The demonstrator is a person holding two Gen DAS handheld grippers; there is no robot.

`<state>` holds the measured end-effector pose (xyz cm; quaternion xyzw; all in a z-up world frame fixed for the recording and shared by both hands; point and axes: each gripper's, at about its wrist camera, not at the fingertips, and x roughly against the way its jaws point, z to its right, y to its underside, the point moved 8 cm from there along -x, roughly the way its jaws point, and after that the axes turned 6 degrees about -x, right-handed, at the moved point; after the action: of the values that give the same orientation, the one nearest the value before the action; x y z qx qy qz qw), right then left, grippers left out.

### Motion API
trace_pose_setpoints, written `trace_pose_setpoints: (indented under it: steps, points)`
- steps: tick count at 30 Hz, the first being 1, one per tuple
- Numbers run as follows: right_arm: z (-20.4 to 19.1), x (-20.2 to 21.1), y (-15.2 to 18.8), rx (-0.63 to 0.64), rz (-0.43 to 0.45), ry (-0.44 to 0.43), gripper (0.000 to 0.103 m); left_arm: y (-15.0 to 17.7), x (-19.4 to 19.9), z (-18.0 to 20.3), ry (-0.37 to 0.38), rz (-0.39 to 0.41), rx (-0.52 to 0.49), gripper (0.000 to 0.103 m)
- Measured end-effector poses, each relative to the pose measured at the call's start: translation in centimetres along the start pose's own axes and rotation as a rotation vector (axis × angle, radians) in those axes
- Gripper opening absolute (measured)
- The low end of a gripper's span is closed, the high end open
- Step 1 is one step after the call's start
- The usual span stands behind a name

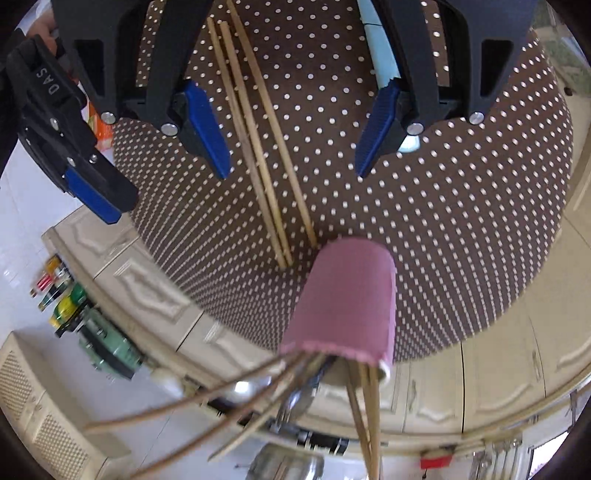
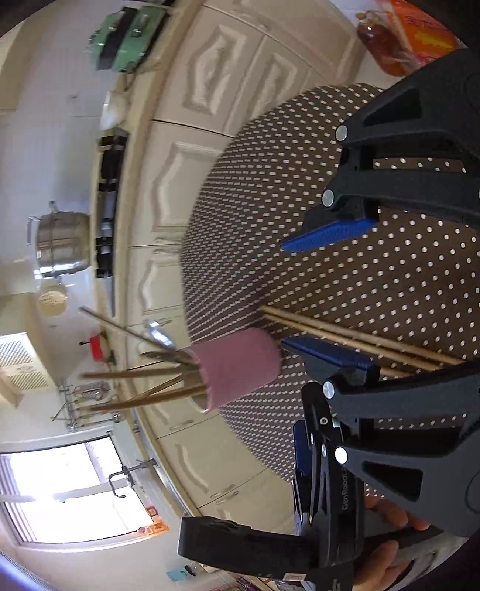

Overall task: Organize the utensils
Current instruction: 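Lower both open tools toward the remaining chopsticks on the table, then grasp a chopstick with the left tool while the right tool grasps another chopstick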

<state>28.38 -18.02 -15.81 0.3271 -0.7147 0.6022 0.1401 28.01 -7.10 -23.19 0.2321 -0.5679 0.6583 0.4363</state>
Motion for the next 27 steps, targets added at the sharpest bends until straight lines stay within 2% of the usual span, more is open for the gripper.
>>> trace_pose_setpoints:
  steps: [3,5,7,12,14,19,23,27]
  points:
    - [0.8,-1.0,1.2,-0.027,-0.045,-0.006,0.048,0.6,-2.0,-0.1,-0.043,-0.031,-0.011,0.068]
    - [1.2,-1.7,1.8,-0.039,-0.071,-0.011,0.049,0.9,-3.3,0.2,-0.043,-0.067,-0.018,0.057]
    - [1.4,-2.0,2.2,-0.048,-0.089,-0.015,0.05,1.0,-4.5,0.3,-0.06,-0.095,-0.015,0.054]
    - [1.9,-2.7,2.8,-0.065,-0.11,-0.024,0.051,0.5,-5.5,0.7,-0.132,-0.093,-0.066,0.049]
    - [2.2,-3.0,2.9,-0.073,-0.118,-0.026,0.051,0.3,-6.0,0.8,-0.187,-0.1,-0.112,0.038]
    - [2.6,-3.4,2.9,-0.085,-0.132,-0.038,0.052,-0.3,-6.8,1.5,-0.234,-0.108,-0.165,0.025]
    - [2.4,-3.9,2.8,-0.085,-0.154,-0.038,0.052,-0.5,-7.1,1.8,-0.22,-0.105,-0.178,0.007]
    - [1.9,-4.7,3.1,-0.068,-0.198,-0.023,0.052,0.1,-6.5,1.3,-0.169,-0.095,-0.126,0.005]
